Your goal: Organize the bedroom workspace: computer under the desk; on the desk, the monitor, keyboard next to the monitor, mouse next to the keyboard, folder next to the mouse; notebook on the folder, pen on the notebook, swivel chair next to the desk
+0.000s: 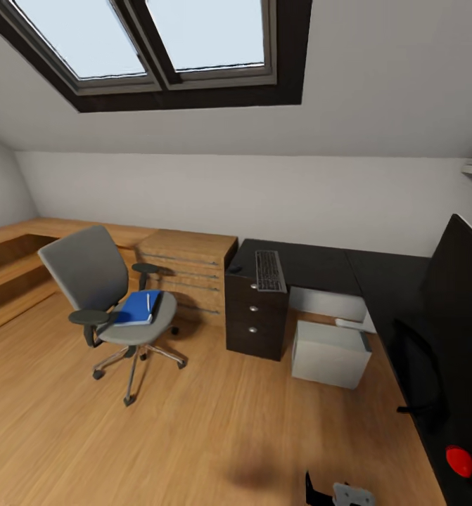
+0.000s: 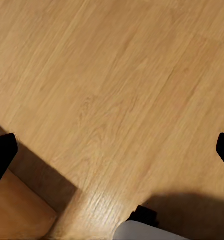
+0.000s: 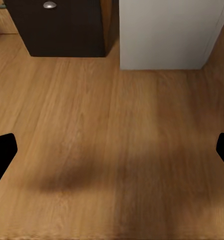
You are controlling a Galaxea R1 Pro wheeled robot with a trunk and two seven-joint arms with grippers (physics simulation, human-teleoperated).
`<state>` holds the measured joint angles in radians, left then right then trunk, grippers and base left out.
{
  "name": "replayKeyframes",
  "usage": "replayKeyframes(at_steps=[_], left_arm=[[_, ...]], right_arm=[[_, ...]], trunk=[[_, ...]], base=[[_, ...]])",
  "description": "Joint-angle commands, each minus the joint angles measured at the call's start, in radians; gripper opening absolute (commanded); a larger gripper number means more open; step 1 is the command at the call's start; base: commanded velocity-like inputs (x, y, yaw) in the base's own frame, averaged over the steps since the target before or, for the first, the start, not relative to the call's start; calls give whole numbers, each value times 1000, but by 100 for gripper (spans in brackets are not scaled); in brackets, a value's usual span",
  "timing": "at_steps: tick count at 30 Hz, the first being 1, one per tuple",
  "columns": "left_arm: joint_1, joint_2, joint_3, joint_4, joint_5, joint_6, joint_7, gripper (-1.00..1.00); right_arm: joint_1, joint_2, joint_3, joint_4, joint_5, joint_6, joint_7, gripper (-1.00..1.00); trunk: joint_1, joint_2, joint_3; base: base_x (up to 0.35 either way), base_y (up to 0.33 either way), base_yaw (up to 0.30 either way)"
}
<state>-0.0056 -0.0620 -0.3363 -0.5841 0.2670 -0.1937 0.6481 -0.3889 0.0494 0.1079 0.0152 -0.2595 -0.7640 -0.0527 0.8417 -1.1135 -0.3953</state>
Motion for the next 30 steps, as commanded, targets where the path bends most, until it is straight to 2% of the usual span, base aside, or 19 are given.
replayKeyframes(at_steps=[1, 25, 30], left_arm=[[-1, 1, -6, -1, 11, -6, 5, 100], [-1, 1, -6, -1, 11, -6, 6, 100], [-1, 1, -6, -1, 11, -6, 6, 100]], right_arm=[[-1, 0, 9, 2, -4, -3, -6, 100], [-1, 2, 8, 2, -6, -3, -11, 100], [-1, 3, 7, 2, -6, -8, -12, 100]], trunk=[[-1, -1, -1], [-1, -1, -1], [-1, -1, -1]], base=[[-336, 0, 0], [-336, 0, 0], [-336, -38, -106]])
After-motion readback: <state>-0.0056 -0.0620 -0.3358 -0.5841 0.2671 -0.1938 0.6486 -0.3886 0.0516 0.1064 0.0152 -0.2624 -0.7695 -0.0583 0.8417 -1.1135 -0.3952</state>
